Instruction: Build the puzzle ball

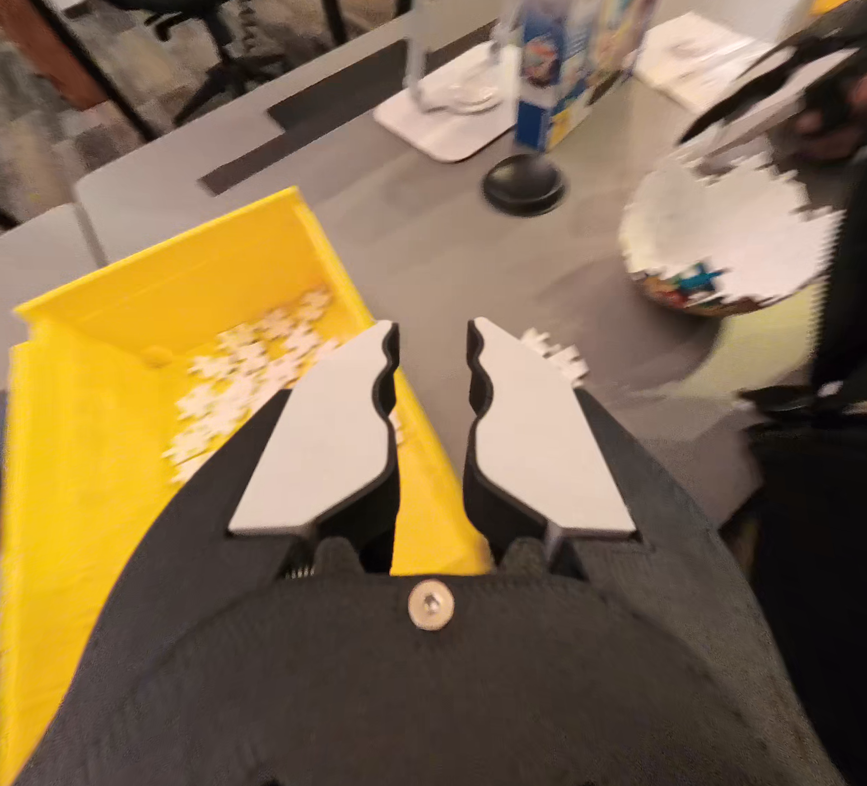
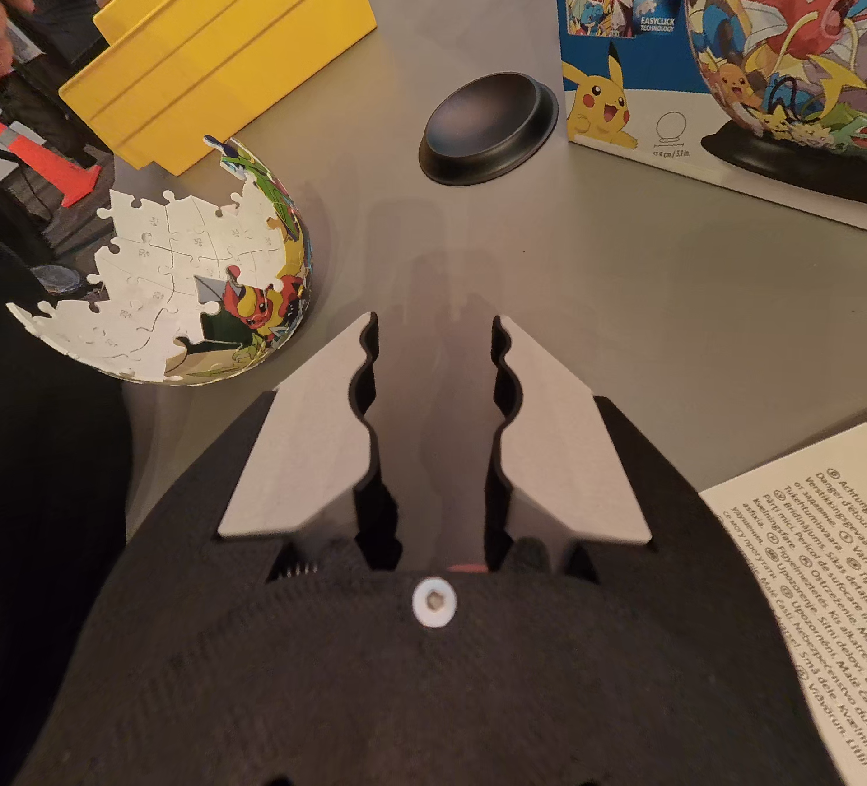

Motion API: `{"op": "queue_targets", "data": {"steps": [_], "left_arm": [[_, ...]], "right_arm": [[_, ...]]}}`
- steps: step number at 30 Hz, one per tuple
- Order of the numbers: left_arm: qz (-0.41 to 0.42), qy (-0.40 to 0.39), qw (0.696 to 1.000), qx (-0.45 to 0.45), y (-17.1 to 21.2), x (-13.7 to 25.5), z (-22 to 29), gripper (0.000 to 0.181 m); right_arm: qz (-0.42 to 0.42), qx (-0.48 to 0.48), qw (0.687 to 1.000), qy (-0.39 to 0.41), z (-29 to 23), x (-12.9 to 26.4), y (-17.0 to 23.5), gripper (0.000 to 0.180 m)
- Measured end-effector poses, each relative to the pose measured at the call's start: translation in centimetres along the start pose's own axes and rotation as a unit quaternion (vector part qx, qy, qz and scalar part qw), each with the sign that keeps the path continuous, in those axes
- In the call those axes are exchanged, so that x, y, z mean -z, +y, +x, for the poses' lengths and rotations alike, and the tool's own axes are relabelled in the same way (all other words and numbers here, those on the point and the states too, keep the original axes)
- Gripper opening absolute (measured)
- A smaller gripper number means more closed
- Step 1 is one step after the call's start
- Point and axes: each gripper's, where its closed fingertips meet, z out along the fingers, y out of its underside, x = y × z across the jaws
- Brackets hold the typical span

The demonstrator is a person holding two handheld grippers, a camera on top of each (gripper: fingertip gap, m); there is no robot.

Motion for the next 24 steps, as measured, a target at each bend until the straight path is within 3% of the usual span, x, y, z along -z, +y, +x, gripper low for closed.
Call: {"op": "queue_targets", "data": {"steps": [4,9,14,17,24], "left_arm": [[-0.073,0.007,0.997,-0.026,4.0,-1.0,-5.4,0.033],[-0.175,0.089,0.979,-0.047,9.5,-5.5,-5.3,0.037],[-0.239,0.098,0.962,-0.091,12.8,-7.8,-4.8,0.038],[-0.262,0.085,0.956,-0.096,13.6,-8.1,-5.4,0.04],[-0.27,0.137,0.951,-0.06,13.7,-8.6,-4.5,0.031]], "right_arm": [[0.0,0.001,1.0,0.001,0.0,0.0,0.0,0.047],[-0.001,0.0,1.0,0.004,0.1,0.0,0.0,0.047],[-0.002,-0.003,1.0,0.005,0.2,-0.1,0.0,0.047],[-0.001,-0.006,1.0,0.004,0.2,0.0,0.0,0.047],[0.0,-0.007,1.0,0.003,0.2,0.0,0.0,0.047]]}}
